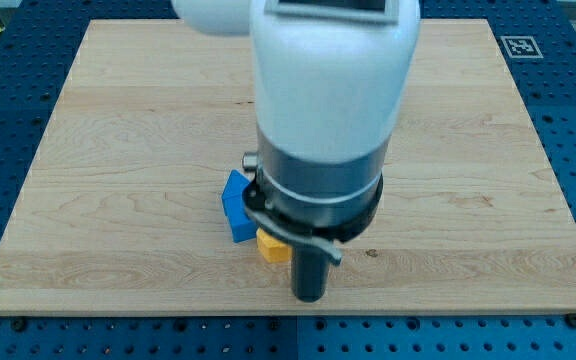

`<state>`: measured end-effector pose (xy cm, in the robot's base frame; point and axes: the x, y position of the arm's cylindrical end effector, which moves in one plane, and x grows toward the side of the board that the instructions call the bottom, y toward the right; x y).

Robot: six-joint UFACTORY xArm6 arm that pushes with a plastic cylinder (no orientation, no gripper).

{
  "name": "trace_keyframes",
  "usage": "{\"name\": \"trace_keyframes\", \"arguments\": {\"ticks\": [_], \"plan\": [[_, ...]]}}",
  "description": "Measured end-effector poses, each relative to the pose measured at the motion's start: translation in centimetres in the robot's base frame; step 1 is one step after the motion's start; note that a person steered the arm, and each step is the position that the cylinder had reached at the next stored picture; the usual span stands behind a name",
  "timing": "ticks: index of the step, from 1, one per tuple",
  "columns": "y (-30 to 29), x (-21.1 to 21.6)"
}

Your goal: Move the yellow hexagon to the center

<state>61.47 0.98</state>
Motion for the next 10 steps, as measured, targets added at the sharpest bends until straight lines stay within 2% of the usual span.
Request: {"name": "trace_keyframes", "arguments": {"ticks": [1, 3, 5, 7, 8, 9, 10], "plan": [[-3.1, -1.6], [-0.8, -8.9], [-0.6, -11.1], [3.6, -11.2], [1.5, -12.7], [1.4, -17.5], [1.2, -16.7]]}}
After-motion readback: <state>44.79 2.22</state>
